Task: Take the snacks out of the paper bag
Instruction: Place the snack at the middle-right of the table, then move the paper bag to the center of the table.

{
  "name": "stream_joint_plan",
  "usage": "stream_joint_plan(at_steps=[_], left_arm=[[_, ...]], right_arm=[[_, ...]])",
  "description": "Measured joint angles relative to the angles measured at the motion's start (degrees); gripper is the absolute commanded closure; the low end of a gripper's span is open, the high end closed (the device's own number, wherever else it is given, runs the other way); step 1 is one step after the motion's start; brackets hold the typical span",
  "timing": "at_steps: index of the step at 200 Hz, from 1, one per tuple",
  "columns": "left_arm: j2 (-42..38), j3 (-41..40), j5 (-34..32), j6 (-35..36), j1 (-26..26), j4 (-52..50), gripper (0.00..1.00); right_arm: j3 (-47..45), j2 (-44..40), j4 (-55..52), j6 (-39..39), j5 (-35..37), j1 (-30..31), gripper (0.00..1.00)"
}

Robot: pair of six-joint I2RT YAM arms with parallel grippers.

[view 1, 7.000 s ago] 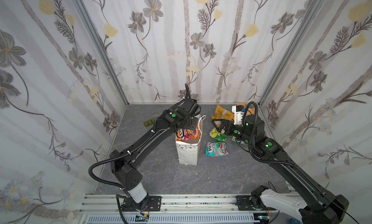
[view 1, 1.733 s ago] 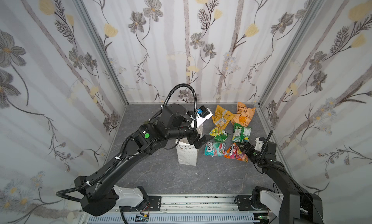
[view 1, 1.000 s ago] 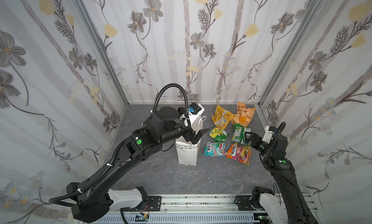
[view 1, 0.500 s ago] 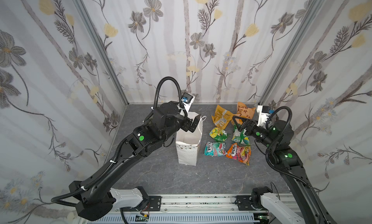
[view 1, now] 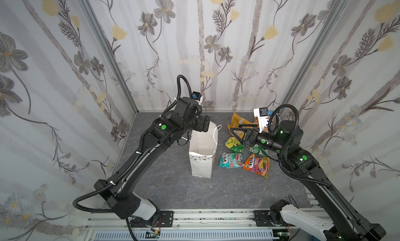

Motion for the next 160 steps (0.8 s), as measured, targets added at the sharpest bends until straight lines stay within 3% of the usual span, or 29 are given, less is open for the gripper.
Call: stream_joint_plan(at_steps=[70,160], left_arm=[[13.2,9.9,6.0,-6.1,0.4,-14.8,0.3],[18.6,9.2,9.6,-7.7,-1.1,-21.6,0.37]], right_arm=[[0.0,0.9,-1.2,-0.4,1.5,0.9,0.03],[0.0,2.1,-1.7,-0.3,1.4,1.0,0.03]])
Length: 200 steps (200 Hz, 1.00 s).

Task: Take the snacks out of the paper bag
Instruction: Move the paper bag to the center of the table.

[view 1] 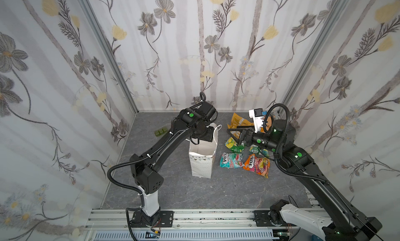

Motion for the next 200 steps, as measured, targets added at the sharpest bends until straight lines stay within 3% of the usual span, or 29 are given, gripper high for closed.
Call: stream_joint_plan(at_steps=[200], left_arm=[[3.1,-14.0,2.4,0.4,-1.0,1.8,0.39]], right_arm=[[-0.7,0.0,0.0,0.1,-0.1,0.0,0.02]])
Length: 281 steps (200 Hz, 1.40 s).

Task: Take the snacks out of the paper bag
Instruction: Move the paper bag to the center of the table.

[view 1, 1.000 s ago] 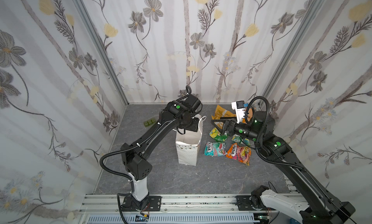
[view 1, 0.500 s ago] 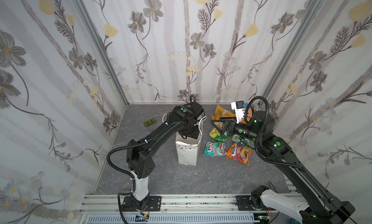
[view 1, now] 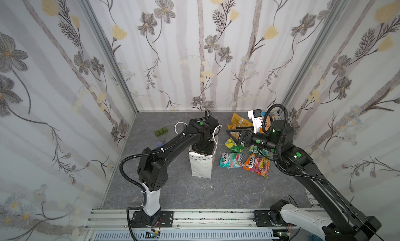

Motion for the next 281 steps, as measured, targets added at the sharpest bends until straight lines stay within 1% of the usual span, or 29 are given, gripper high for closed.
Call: stream_joint_plan(at_steps=[36,81,107,193,224,241,253,266,281], left_arm=[[0.8,-2.7,0.8,0.0,0.0,2.8,0.37],[1.5,-5.3,0.7,0.0,-0.1,5.9,0.27],[1.5,-7.0,0.5,0.1,-0.4,7.5,0.27],[-6.8,-10.0,0.7,3.2,-4.1,10.5,0.24],[-4.8,-11.9,0.5,3.2,-4.0,10.5,0.21],[-2.4,-12.0,0.5,2.9,-4.1,10.8,0.21],[-2.1,-12.4,0.1,2.6,-4.2,11.6,0.21],[-3.1,-12.7,-0.5,2.5,-4.2,12.3,0.18],[-6.1,-13.0,-1.1,2.5,-4.2,13.8,0.13]], right_arm=[[-0.1,0.0,0.0,0.0,0.0,0.0,0.01],[-0.1,0.0,0.0,0.0,0.0,0.0,0.01],[-0.1,0.0,0.0,0.0,0.0,0.0,0.01],[-0.3,0.0,0.2,0.0,0.0,0.0,0.01],[-0.5,0.2,0.3,0.0,0.0,0.0,0.01],[-0.5,0.3,0.2,0.0,0.0,0.0,0.01],[-0.5,0.3,0.2,0.0,0.0,0.0,0.01],[-0.5,0.2,0.2,0.0,0.0,0.0,0.01],[-0.5,-0.1,0.2,0.0,0.7,0.0,0.01]])
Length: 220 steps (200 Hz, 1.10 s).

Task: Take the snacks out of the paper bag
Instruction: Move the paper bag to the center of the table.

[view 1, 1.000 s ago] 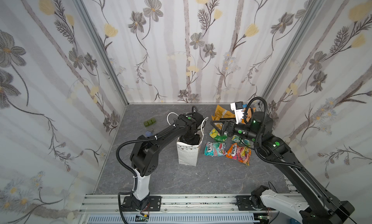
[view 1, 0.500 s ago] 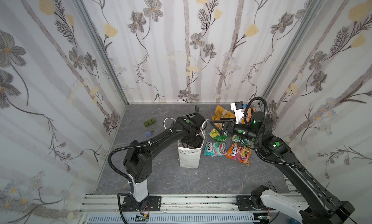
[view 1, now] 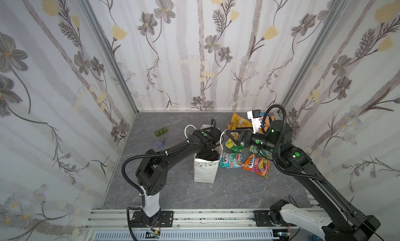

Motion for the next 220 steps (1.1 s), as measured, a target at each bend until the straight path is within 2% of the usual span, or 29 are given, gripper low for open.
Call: stream_joint_plan(at_steps=[36,72,115,148,173,198,220], left_arm=[[-10.0,-1.6,-1.5,0.9,0.0,6.1,0.06],[-14.3,-1.4,-3.1,2.4,0.0,9.1,0.04],[-23.5,-2.3,-9.6,3.0,0.0,13.5,0.0],[-38.4,-13.7,-18.1,5.6,0.0,25.9,0.0],[-47.6,-23.5,-28.0,9.6,0.8,35.6,0.0],[-53.7,-32.1,-38.3,12.5,4.5,41.9,0.0],[-56.7,-40.4,-44.0,14.1,9.0,46.2,0.0]], right_arm=[[-0.1,-1.8,0.1,0.0,3.4,-0.1,0.01],[-0.4,-3.9,0.5,0.0,8.3,-0.6,0.01],[-3.5,-7.9,2.3,1.8,14.7,-3.4,0.01],[-9.7,-11.9,4.6,4.2,19.5,-9.5,0.0],[-16.3,-14.7,6.4,5.0,23.8,-14.7,0.0],[-24.9,-17.2,10.0,5.0,29.0,-19.6,0.0],[-33.9,-18.7,14.0,4.4,35.0,-23.8,0.0]])
